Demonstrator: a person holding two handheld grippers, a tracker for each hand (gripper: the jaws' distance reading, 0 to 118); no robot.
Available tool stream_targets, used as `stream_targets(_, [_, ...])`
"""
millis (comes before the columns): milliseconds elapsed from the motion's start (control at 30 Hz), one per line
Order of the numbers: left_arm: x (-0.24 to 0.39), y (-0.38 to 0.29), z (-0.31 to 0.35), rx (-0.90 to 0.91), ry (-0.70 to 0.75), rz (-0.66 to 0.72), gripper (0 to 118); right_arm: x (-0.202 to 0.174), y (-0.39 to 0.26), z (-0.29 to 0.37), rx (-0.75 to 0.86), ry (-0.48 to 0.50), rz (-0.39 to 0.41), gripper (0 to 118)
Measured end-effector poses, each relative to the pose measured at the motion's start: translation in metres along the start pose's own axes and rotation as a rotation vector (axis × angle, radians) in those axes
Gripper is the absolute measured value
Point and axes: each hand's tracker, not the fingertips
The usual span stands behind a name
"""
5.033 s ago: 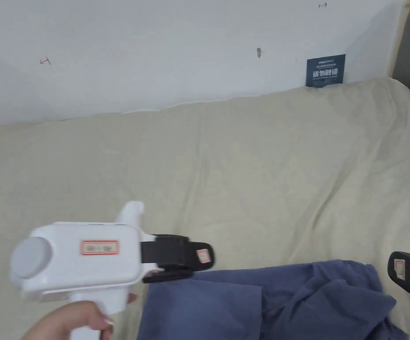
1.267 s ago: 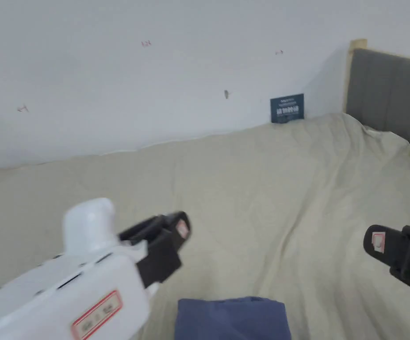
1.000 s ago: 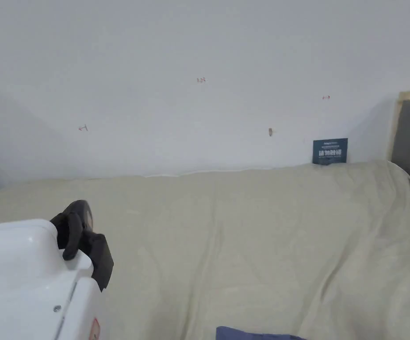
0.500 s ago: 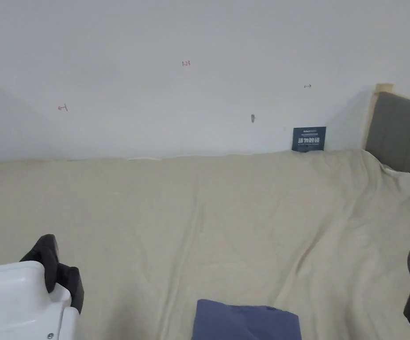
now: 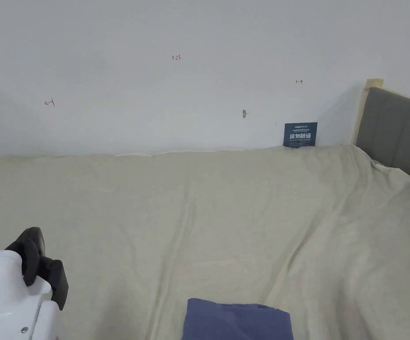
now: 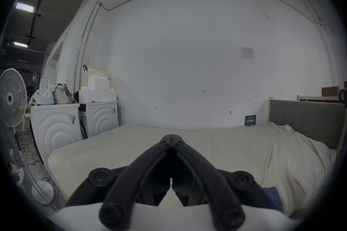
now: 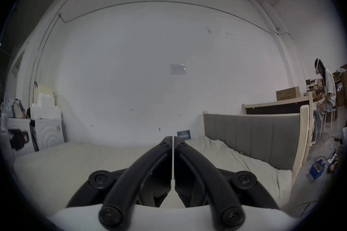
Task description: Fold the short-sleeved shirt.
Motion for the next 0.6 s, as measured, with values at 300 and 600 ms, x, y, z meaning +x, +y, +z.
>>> stream_targets(300, [0.0, -0.022, -0.01, -0.096, -0.008, 0.006, 0, -0.038, -0.019, -0.083, -0.357, 0.25, 0.022, 2])
stream_targets(600, [-0.001, -0.054, -0.034, -0.281, -0.119, 0.055, 0, -0.054, -0.225, -0.143, -1.3, 0.326, 0.026, 2])
